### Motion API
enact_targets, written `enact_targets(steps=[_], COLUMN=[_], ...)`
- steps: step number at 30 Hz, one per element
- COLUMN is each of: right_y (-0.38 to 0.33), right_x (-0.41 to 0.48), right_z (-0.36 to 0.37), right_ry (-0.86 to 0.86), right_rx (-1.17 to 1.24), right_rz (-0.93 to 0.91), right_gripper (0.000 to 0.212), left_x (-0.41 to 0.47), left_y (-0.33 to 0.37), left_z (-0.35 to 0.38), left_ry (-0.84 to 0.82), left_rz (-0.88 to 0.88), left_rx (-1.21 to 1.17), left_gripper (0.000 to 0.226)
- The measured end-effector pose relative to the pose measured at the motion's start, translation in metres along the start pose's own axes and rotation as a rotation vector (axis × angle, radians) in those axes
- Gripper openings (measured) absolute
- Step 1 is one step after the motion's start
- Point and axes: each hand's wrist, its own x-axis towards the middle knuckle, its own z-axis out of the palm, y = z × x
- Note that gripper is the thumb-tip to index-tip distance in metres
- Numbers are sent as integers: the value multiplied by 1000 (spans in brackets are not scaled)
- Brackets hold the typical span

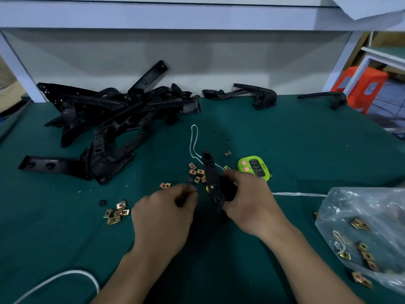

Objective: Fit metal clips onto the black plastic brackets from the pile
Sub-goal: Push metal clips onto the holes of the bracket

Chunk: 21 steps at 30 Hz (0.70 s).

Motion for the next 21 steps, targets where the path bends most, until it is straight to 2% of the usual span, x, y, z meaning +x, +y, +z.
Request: enact_targets(steps=[2, 5, 7, 11, 17, 21], right_y=[1, -1, -1, -1, -3, -6], right_x=[0, -1, -2, -3, -4, -4], right_z=[-2, -1, 1, 0, 2, 2], right_ry=[110, 124, 108, 100, 116, 128], right_rx=[-225, -245, -245, -252, -291, -332], right_rz=[22, 14, -8, -13, -27, -10], right_gripper=[32, 35, 35, 33, 31, 30], left_x=[3, 7, 7, 7, 6, 6], left_y=[-1, 1, 4, 6, 6, 10], left_z=[-2, -8, -11, -10, -10, -10], left_ry=[18, -4, -15, -9, -26, -75], left_rz=[-129, -249, -264, -318, -430, -417], left_rx=[-276, -639, -781, -879, -996, -1037], left_gripper=[20, 38, 39, 27, 21, 25])
